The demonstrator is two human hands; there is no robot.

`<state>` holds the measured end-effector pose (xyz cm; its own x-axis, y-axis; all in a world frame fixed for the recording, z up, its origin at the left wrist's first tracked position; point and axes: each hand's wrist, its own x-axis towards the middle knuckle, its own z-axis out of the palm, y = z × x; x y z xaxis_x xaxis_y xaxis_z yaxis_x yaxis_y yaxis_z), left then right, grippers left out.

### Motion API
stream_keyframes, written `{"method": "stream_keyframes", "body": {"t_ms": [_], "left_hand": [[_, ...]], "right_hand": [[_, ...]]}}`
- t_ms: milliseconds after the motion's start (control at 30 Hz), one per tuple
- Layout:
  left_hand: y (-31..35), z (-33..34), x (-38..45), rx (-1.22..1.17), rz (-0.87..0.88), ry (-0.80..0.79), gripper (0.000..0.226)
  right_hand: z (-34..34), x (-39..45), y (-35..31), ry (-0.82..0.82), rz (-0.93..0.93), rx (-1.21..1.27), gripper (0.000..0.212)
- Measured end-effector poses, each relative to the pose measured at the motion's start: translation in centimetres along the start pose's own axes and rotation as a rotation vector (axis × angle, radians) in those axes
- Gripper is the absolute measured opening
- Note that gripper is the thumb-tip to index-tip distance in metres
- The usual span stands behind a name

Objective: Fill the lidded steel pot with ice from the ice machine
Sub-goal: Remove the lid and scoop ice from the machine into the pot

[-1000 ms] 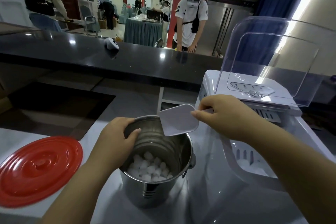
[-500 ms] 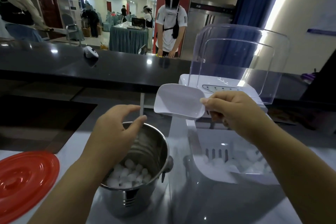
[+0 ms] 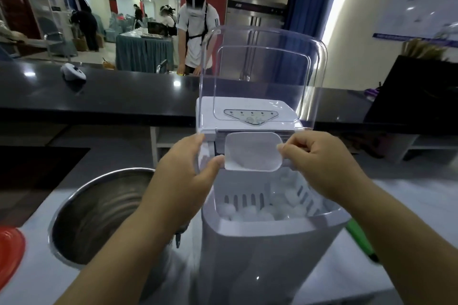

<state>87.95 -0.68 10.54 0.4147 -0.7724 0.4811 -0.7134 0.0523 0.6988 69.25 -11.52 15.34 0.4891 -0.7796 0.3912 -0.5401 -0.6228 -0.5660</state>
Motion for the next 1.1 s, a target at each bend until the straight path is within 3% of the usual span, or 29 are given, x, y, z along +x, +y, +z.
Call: {"method": "stream_keyframes", "body": {"t_ms": [133, 367, 667, 767, 967, 1100], "left_hand": [[0.7, 1.6, -0.1, 0.118, 0.000, 0.021, 0.064], [0.7, 2.3, -0.2, 0.221, -0.044, 0.092, 0.063], [1.0, 2.4, -0.3, 0.281, -0.125, 0.074, 0.057], [1.1, 2.5, -0.4, 0.274, -0.142, 0.067, 0.054], [0.9, 2.5, -0.5, 0.257, -0.131, 0.081, 0.054], [0.7, 2.5, -0.6, 0.228, -0.133, 0.092, 0.054]], "right_hand": [[-0.4, -0.5, 1.0, -0.040, -0.056, -0.242, 0.025], [-1.5, 0.4, 1.3, -0.252, -0.149, -0.628, 0.018], [-0.5, 1.8, 0.9, -0.536, -0.337, -0.841, 0.027], [0.5, 2.3, 1.0, -0.545, -0.374, -0.851, 0.029], [1.7, 3.0, 2.0, -0.679, -0.160, -0.597, 0.030], [2.2, 2.9, 2.6, -0.682, -0.055, -0.493, 0.028]]}}
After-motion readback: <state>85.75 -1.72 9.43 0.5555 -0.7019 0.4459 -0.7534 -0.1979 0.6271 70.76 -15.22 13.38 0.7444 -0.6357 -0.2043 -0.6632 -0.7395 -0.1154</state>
